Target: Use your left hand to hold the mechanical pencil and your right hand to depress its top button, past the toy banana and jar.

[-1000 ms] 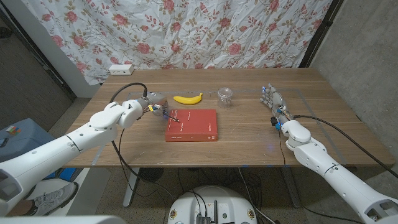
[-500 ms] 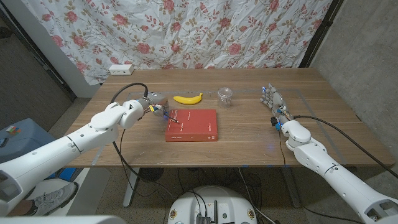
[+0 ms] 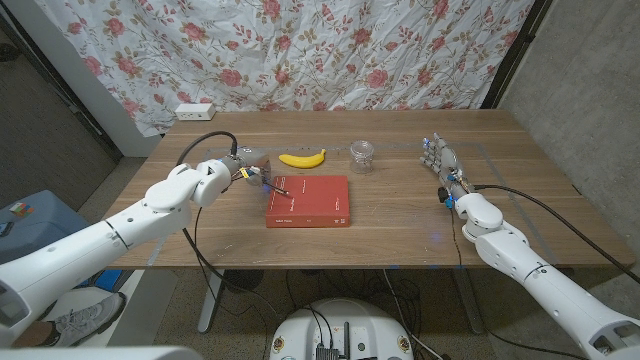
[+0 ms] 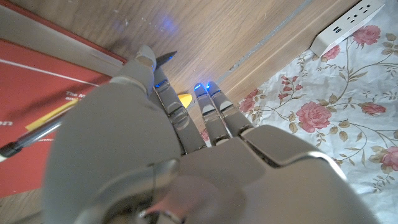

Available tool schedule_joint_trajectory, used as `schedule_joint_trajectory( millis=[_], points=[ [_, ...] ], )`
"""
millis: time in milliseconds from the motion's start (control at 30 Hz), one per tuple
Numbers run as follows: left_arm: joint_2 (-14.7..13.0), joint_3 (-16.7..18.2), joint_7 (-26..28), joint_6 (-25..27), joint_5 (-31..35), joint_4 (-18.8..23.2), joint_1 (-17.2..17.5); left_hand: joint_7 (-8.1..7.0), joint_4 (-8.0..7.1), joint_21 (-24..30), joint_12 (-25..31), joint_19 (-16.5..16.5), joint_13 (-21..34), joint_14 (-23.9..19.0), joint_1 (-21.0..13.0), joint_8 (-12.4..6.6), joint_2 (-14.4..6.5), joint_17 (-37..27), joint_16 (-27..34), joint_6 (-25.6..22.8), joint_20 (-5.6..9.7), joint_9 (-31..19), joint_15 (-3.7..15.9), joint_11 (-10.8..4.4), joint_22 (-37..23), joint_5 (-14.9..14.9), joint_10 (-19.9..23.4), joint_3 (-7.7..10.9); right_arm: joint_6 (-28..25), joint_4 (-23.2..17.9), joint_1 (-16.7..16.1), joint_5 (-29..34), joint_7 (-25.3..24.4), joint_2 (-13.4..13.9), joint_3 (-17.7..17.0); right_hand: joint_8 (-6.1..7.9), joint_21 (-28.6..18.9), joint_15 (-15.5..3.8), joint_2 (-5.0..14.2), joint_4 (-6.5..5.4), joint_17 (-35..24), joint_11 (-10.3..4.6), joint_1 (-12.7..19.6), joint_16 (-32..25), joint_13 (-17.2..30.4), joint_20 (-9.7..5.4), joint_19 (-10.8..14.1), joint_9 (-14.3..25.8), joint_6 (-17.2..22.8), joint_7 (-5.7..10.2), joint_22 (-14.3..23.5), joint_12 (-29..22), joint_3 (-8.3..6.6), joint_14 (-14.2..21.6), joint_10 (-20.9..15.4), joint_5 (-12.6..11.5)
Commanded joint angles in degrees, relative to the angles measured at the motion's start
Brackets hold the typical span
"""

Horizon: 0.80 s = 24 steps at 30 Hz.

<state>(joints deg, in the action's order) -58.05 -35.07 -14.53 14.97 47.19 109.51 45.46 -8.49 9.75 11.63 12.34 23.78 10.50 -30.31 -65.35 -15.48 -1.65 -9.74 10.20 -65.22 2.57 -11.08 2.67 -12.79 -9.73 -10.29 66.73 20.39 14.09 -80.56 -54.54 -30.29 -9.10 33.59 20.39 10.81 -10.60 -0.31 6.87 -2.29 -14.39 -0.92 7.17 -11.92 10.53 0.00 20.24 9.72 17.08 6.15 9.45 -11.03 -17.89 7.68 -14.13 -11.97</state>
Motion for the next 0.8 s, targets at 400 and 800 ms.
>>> schedule_joint_trajectory(
  millis=[400,800],
  points=[
    [-0.2,2.3,-1.4,7.7,1.6,6.2,2.8,0.09,0.0,0.0,0.3,0.5,0.3,-0.7,-0.2,-0.24,-0.2,-0.1,0.4,-0.6,5.24,-0.3,10.49,-0.02,-0.2,-0.3,1.1,-0.52,1.9,0.3,1.3,1.7,1.8,1.2,0.2,-0.14,-0.2,-0.36,0.38,0.13,0.0,0.08,-0.2,-0.6,0.2,0.14,0.5,0.3,0.6,-0.34,0.2,-0.1,-0.75,0.4,-0.6,-0.1],
    [2.1,2.3,-2.4,13.4,2.4,8.5,3.3,-0.08,-0.03,0.0,0.1,0.6,0.3,-0.8,-0.2,-0.23,-0.2,-0.1,0.3,-0.9,5.23,-0.3,10.48,-0.06,-0.3,-0.3,1.4,-0.78,4.4,1.0,1.7,3.4,2.1,1.2,0.4,0.06,-0.4,-0.46,0.51,0.48,0.0,-0.04,0.0,-0.9,0.2,-0.31,1.0,0.3,1.2,-0.44,0.2,-0.3,-1.06,0.9,-1.3,-0.1]
  ],
)
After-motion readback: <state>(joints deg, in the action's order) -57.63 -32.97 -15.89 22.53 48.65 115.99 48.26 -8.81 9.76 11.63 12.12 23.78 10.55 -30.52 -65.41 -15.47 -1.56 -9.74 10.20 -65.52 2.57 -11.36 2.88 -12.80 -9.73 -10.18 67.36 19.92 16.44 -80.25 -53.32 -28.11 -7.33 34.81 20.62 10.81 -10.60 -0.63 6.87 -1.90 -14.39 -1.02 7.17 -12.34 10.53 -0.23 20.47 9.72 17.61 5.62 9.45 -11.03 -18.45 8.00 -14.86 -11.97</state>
